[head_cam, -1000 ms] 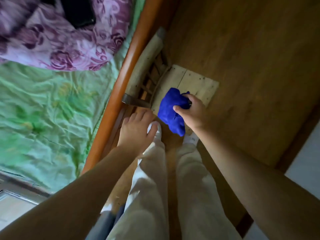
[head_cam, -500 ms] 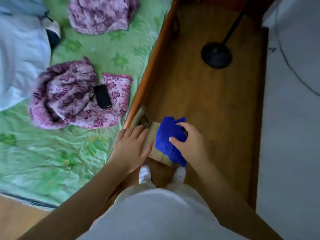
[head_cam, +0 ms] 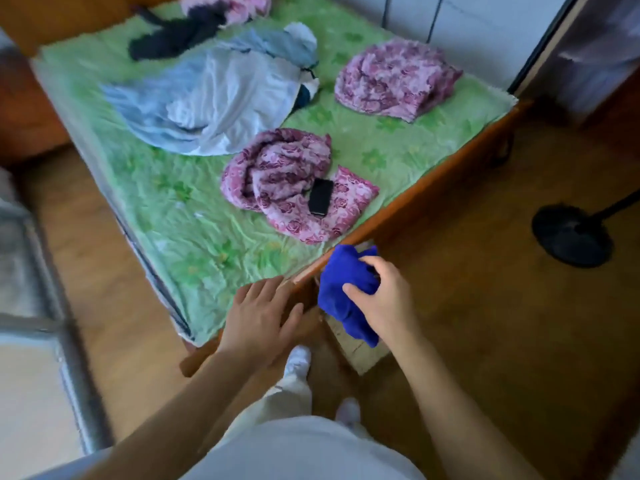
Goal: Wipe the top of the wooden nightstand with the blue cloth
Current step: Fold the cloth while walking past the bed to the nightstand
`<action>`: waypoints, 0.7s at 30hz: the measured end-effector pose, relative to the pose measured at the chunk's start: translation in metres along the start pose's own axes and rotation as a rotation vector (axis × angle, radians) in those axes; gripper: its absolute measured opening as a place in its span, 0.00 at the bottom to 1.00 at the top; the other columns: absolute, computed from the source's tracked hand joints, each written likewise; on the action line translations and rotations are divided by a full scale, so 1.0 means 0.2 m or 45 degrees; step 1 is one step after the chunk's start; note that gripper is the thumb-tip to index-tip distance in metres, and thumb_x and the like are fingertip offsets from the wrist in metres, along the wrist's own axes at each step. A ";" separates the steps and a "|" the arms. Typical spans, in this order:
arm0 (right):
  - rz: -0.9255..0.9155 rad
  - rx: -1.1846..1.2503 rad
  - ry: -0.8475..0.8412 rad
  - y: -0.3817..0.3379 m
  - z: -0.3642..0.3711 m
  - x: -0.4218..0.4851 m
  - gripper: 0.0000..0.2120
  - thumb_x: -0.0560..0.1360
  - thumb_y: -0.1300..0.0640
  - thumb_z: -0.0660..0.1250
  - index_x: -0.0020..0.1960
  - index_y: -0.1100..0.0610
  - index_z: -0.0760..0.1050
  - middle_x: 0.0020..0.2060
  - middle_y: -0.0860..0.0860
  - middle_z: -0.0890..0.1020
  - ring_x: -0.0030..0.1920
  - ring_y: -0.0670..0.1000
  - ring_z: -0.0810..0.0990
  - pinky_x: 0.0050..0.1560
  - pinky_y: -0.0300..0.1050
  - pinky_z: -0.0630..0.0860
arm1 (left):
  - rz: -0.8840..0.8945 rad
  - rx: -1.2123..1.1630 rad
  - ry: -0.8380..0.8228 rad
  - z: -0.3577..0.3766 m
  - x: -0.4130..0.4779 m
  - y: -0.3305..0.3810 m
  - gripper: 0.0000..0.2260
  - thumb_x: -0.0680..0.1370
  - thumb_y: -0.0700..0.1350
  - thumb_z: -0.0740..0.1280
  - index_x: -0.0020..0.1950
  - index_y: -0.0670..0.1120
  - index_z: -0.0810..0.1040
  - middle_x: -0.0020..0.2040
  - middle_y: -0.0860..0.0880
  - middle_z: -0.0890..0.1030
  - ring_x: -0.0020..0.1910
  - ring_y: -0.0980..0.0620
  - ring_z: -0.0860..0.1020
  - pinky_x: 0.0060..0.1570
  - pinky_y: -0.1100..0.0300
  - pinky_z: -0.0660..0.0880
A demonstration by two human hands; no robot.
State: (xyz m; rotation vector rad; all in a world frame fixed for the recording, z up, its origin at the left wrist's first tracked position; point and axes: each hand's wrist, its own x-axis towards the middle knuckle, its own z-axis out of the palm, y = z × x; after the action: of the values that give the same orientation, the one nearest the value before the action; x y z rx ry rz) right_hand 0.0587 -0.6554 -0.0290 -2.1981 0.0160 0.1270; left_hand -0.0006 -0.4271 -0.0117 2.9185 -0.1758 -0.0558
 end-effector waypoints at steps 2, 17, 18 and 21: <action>-0.107 0.000 -0.124 -0.10 0.12 -0.03 0.22 0.70 0.50 0.75 0.62 0.47 0.76 0.54 0.44 0.79 0.53 0.46 0.77 0.53 0.42 0.73 | -0.193 0.036 0.003 -0.05 -0.19 -0.09 0.23 0.78 0.58 0.56 0.63 0.47 0.79 0.62 0.45 0.81 0.59 0.41 0.79 0.58 0.47 0.74; -0.813 -0.032 -0.887 -1.05 1.01 -0.61 0.21 0.70 0.49 0.76 0.60 0.44 0.75 0.51 0.40 0.76 0.50 0.39 0.75 0.49 0.25 0.66 | -0.822 0.002 0.345 -0.38 -1.39 -0.73 0.25 0.83 0.63 0.49 0.73 0.53 0.70 0.70 0.53 0.76 0.67 0.50 0.75 0.64 0.49 0.73; -0.825 -0.016 -0.900 -1.10 1.07 -0.66 0.20 0.70 0.49 0.76 0.60 0.43 0.75 0.52 0.39 0.76 0.50 0.38 0.75 0.49 0.25 0.66 | -0.792 -0.053 0.366 -0.38 -1.43 -0.77 0.24 0.83 0.63 0.49 0.74 0.54 0.68 0.71 0.54 0.75 0.68 0.51 0.74 0.65 0.50 0.72; -0.822 0.036 -0.933 -1.23 1.26 -0.78 0.20 0.70 0.50 0.76 0.59 0.41 0.74 0.53 0.37 0.77 0.52 0.34 0.75 0.50 0.26 0.68 | -0.707 -0.209 0.407 -0.41 -1.54 -0.90 0.25 0.83 0.63 0.48 0.76 0.55 0.65 0.72 0.56 0.73 0.70 0.55 0.71 0.68 0.55 0.70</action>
State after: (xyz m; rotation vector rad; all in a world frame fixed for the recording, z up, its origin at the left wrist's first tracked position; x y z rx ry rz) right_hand -0.1042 -0.3122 0.0376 -1.9053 -1.0707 0.5445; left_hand -0.2808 -0.1983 0.0363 2.6714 0.6541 0.2914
